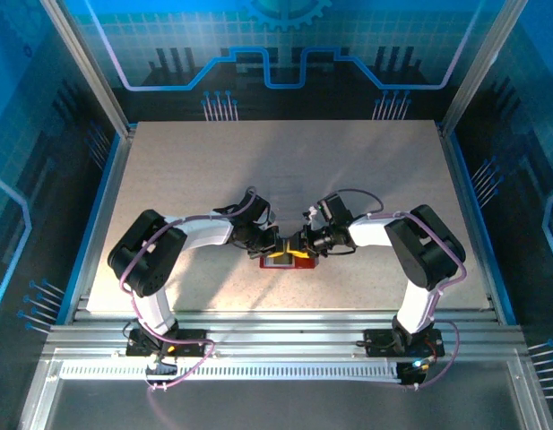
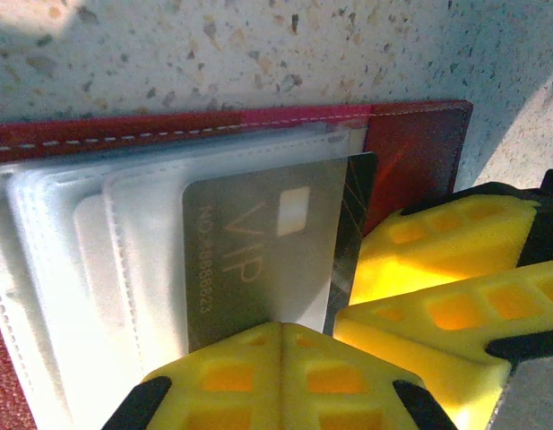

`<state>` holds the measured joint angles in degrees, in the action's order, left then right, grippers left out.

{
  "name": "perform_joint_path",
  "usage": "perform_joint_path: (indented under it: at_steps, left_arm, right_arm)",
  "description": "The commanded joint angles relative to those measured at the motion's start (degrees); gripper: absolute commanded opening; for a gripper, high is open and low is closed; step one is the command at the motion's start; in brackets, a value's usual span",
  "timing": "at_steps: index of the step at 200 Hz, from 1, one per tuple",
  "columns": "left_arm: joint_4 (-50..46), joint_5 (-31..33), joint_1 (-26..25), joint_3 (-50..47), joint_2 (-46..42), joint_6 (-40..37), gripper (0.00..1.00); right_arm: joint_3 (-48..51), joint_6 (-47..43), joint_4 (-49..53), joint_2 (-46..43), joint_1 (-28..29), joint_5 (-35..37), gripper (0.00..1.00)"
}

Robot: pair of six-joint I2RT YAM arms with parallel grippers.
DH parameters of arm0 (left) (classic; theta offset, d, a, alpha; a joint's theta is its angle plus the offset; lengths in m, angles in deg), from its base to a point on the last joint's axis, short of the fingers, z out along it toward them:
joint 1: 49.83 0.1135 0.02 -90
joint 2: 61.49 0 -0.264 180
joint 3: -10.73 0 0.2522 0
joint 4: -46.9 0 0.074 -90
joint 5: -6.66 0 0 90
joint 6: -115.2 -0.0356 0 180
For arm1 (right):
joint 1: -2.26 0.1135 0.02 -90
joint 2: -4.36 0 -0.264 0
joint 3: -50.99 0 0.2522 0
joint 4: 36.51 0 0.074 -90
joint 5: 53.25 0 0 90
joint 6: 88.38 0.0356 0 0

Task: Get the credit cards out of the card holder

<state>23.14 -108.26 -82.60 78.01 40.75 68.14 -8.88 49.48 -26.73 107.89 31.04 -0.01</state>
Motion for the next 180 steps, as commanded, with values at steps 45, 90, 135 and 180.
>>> perform_joint_path:
  at_steps: [45, 90, 135, 180]
  left_arm:
    - [-4.4, 0.2, 0.3, 1.4, 1.0, -2.3, 0.05]
    - [-6.1, 1.0, 0.7, 2.0, 0.7, -3.6, 0.06]
    - [-7.1, 1.2, 1.9, 1.5, -0.2, -4.3, 0.06]
    - [-7.3, 1.1, 2.2, 1.4, -0.6, -4.5, 0.06]
  right_arm:
    - [1.4, 1.1, -1.5, 1.5, -0.9, -1.8, 0.14]
    - [1.4, 0.9, -1.1, 1.4, -0.9, -1.7, 0.09]
    - [1.3, 0.3, 0.0, 1.3, -1.0, -1.1, 0.07]
    - [1.1, -0.5, 1.4, 0.7, -1.1, -0.5, 0.06]
